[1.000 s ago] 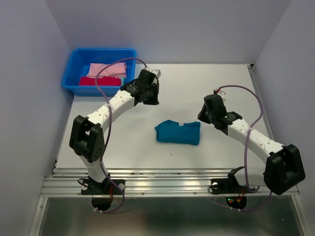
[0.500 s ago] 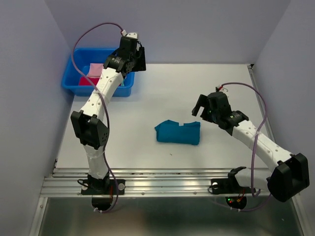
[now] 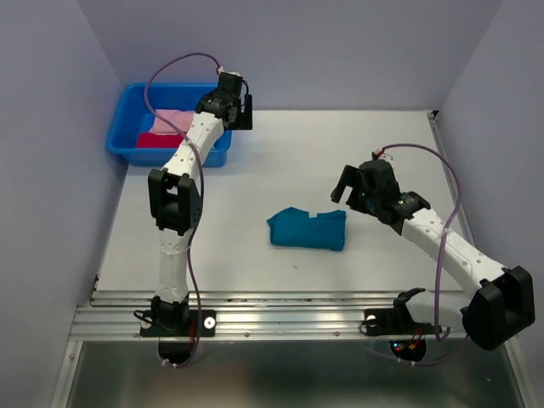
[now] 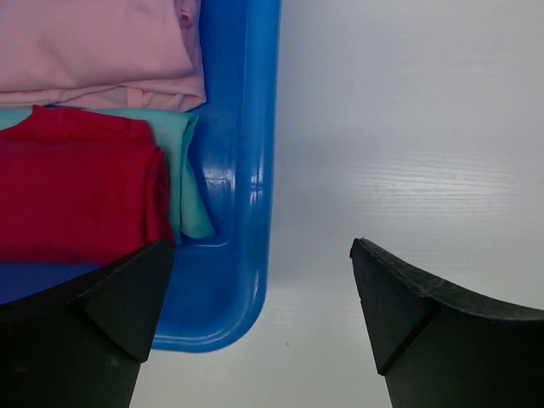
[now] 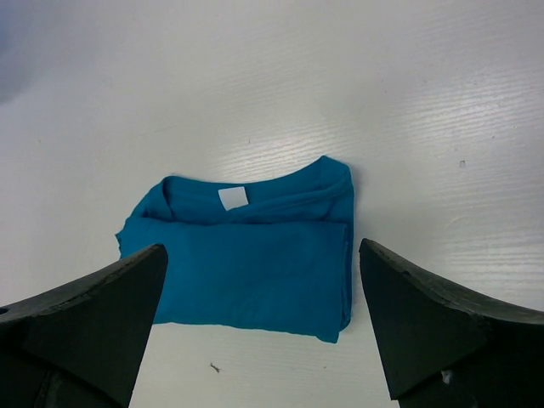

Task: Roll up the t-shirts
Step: Roll the T-shirt to the center of the board.

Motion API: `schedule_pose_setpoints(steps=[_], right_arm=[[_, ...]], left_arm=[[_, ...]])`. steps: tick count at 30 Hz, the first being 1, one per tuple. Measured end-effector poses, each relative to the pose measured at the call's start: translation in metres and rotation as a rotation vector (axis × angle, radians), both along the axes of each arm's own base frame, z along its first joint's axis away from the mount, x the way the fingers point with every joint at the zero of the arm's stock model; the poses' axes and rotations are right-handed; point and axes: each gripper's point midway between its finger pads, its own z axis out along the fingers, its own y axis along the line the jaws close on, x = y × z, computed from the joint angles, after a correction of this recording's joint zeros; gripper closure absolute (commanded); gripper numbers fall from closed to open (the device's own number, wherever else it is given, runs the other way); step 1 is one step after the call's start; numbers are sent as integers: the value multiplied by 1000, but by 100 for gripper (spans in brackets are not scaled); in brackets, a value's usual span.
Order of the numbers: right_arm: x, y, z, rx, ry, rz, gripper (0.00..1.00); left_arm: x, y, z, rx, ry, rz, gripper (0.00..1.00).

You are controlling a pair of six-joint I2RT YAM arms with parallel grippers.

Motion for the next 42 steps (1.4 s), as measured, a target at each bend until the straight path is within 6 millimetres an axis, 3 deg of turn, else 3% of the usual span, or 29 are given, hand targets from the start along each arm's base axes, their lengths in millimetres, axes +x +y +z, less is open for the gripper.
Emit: schedule_pose_setpoints(steps=[4,11,13,20,26,30,32,36,38,42], right_arm=[[-1,0,3,8,-9,-2,0],[-4,-1,10,24,-29,-7,0],[-5,-2,7,24,-23,-11,0],[-10,-5,-2,21,4,-31,0],[-18,-11,-9,18,18,-47,0],[-22,-12,-14,19,31,-53,0],[-23,-13,-17,18,38,-56,0],[-26,-14,-23,15,52,-57,0],[-30,-14,-29,18,65,-55,0],[-41,-14,-46,23,103,-40,0]], left_arm=[[12,-3,-27,19,33,-10,6],[14,-2,-59,-7,79,-29,20],[9,-10,-70,-44,107,-60,21],[4,-35,-78,-171,127,-134,20],[-17,-88,-75,-237,141,-237,20],[-42,-140,-71,-283,164,-350,20],[-59,-172,-63,-315,176,-422,20],[-77,-213,-44,-355,164,-516,20],[-84,-228,-32,-374,152,-555,20],[-85,-238,-12,-397,118,-584,20]])
